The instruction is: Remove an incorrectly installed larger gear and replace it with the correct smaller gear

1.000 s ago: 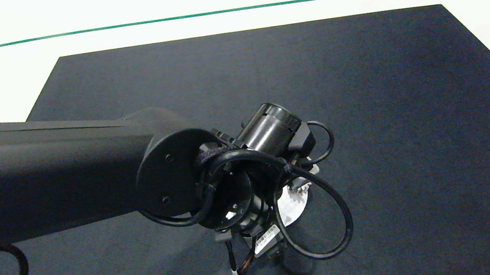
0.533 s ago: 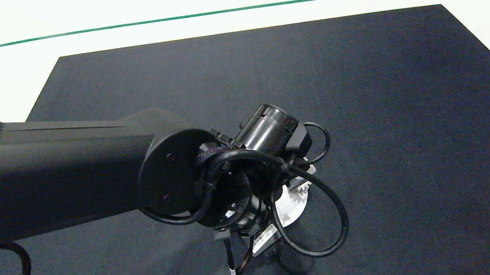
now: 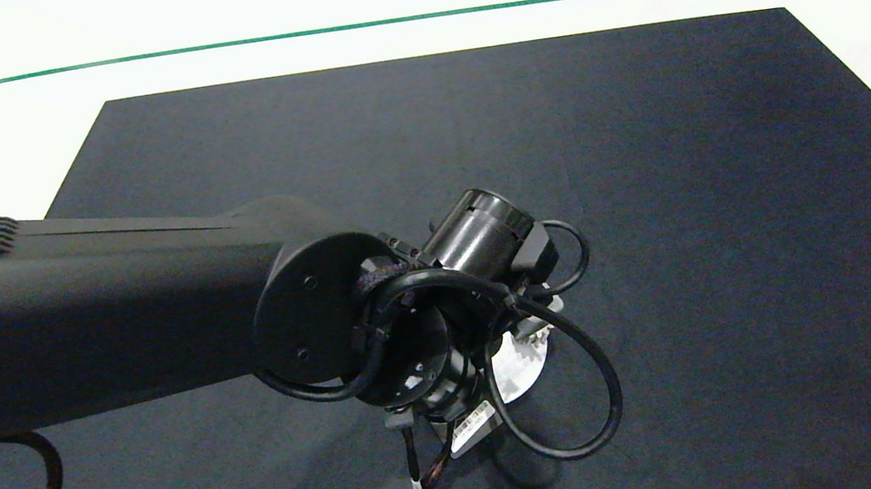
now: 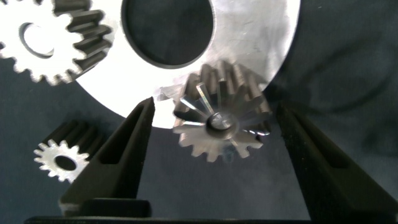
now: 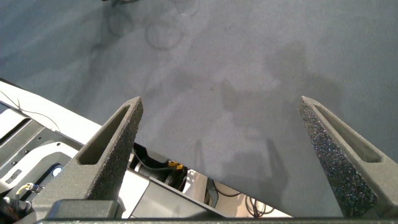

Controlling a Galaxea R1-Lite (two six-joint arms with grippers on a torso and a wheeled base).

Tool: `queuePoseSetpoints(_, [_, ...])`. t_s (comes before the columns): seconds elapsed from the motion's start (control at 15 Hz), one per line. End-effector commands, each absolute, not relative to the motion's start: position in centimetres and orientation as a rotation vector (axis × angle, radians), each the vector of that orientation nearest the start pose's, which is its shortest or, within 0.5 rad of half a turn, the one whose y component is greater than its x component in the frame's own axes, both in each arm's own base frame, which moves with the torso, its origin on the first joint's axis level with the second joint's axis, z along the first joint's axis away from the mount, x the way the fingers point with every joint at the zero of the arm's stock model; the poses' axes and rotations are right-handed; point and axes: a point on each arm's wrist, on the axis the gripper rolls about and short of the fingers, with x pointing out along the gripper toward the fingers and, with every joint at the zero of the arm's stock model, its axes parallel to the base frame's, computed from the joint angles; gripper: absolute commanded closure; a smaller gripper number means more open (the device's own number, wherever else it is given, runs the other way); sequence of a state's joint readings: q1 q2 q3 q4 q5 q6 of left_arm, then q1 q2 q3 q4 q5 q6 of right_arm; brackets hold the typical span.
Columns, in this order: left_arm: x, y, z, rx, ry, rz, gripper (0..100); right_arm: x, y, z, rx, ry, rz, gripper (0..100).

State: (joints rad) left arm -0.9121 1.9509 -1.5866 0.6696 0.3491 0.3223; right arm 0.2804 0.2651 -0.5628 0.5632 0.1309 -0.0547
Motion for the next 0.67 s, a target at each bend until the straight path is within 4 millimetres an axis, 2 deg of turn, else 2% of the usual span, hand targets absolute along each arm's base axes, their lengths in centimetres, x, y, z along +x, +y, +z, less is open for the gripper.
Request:
queuePoseSetpoints(0.07, [22.23,-27.58,19.9,0.917,0.771,-0.656,28,-4.55,-1.01,17.46,-0.074,0.257,0.418,0])
queuePoseSetpoints(0.67, [22.31,-27.51,19.71,0.912,0.779,-0.65,46,-4.52,-1.0,17.4,-0.074,0.258,0.418,0])
